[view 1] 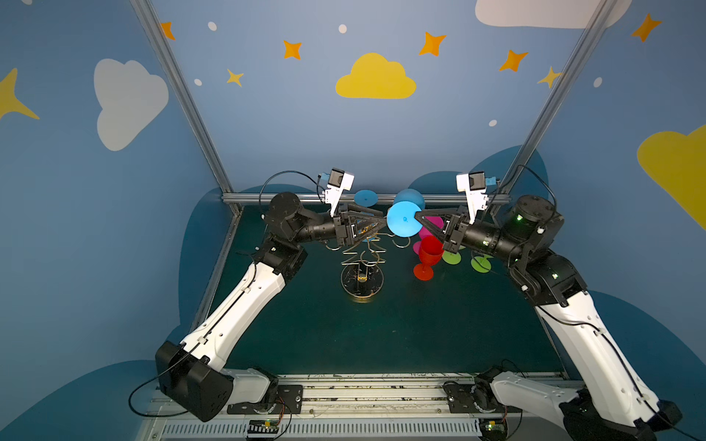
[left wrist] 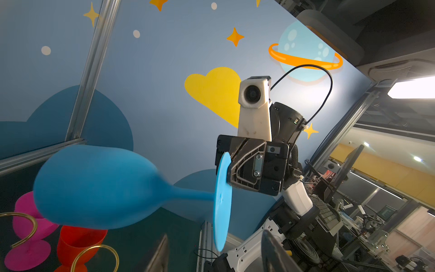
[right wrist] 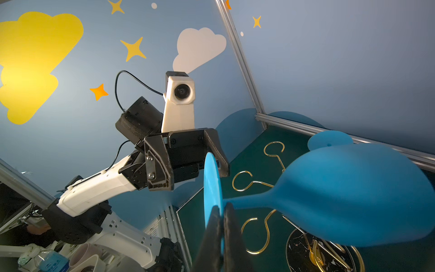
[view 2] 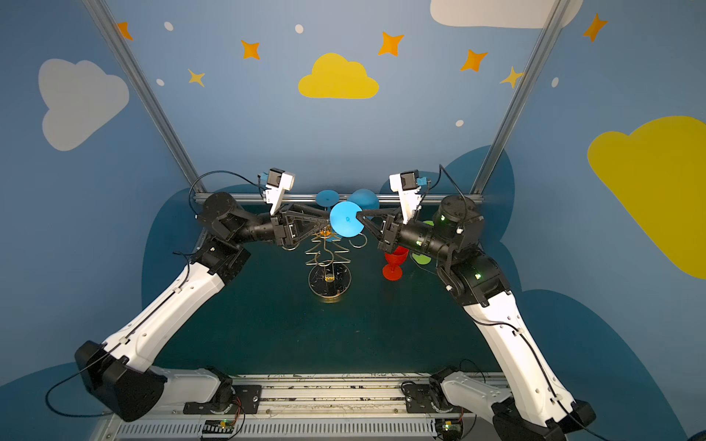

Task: Take the wine glass off the wine glass rack
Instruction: 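Carry the blue glass toward the left gripper while the left gripper reaches to meet it, then close the left gripper on the glass base while the right gripper shifts to the bowl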

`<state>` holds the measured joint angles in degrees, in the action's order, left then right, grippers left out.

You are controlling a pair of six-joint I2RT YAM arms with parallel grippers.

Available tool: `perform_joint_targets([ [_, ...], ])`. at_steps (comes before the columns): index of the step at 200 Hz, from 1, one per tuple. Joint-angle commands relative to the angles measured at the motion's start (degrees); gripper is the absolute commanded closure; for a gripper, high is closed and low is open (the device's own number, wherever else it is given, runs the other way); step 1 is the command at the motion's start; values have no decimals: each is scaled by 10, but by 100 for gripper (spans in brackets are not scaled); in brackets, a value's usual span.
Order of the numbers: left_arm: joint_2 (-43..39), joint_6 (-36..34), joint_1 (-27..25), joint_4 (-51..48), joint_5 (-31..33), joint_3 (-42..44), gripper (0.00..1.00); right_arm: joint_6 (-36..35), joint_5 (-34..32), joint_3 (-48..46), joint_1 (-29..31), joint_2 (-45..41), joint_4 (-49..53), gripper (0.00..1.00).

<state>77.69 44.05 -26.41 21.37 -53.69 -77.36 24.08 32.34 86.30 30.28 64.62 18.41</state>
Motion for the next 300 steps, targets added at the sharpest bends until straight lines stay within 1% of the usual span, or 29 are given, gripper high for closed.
perform_joint_targets([
  [1,12,19,-7,35,-13,-15,39,-13,-13,20,14,9,3,100],
  [20,19,25,-13,36,-17,-18,42,-15,-22,20,20,14,2,100],
  [41,22,18,-20,25,-16,-17,49,-16,-27,18,24,17,-3,100],
  [57,27,24,-23,23,-17,-19,61,-17,-27,18,26,20,-4,100],
  [67,29,29,-25,26,-19,-19,72,-18,-26,19,27,23,-3,100],
  [78,28,34,-26,30,-18,-18,82,-18,-25,20,28,25,-2,100],
  [107,23,46,-27,43,-11,-12,96,-20,-21,21,32,27,-1,100],
  [135,20,79,-26,67,0,-10,97,-25,-29,19,32,21,7,100],
  [142,19,93,-26,76,0,-10,97,-30,-36,19,31,16,14,91],
  [151,20,111,-25,89,4,-10,97,-41,-47,14,32,5,21,76],
  [152,20,114,-25,90,5,-11,97,-43,-50,12,31,2,21,73],
  [153,20,116,-25,91,5,-11,97,-43,-50,12,31,2,21,73],
  [154,19,119,-25,91,5,-11,97,-46,-55,10,31,-1,22,69],
  [159,19,130,-25,97,9,-12,97,-53,-68,3,30,-11,24,63],
  [177,19,177,-21,114,12,-15,97,-99,-119,-29,30,-52,20,45],
  [187,22,200,-18,117,8,-19,97,-133,-152,-59,29,-76,4,31],
  [196,22,216,-17,117,5,-23,97,-169,-174,-87,27,-95,-15,23],
  [216,22,237,-15,114,1,-32,97,-244,-201,-147,27,-124,-68,16],
  [243,20,258,-14,103,-1,-38,97,-328,-205,-228,27,-152,-154,13],
  [257,20,274,-14,105,0,-36,97,-356,-202,-261,28,-161,-196,12],
  [275,19,292,-14,110,-2,-34,97,-381,-194,-280,28,-159,-232,10],
  [300,15,295,-15,102,0,-32,97,-402,-170,-297,28,-149,-289,10],
])
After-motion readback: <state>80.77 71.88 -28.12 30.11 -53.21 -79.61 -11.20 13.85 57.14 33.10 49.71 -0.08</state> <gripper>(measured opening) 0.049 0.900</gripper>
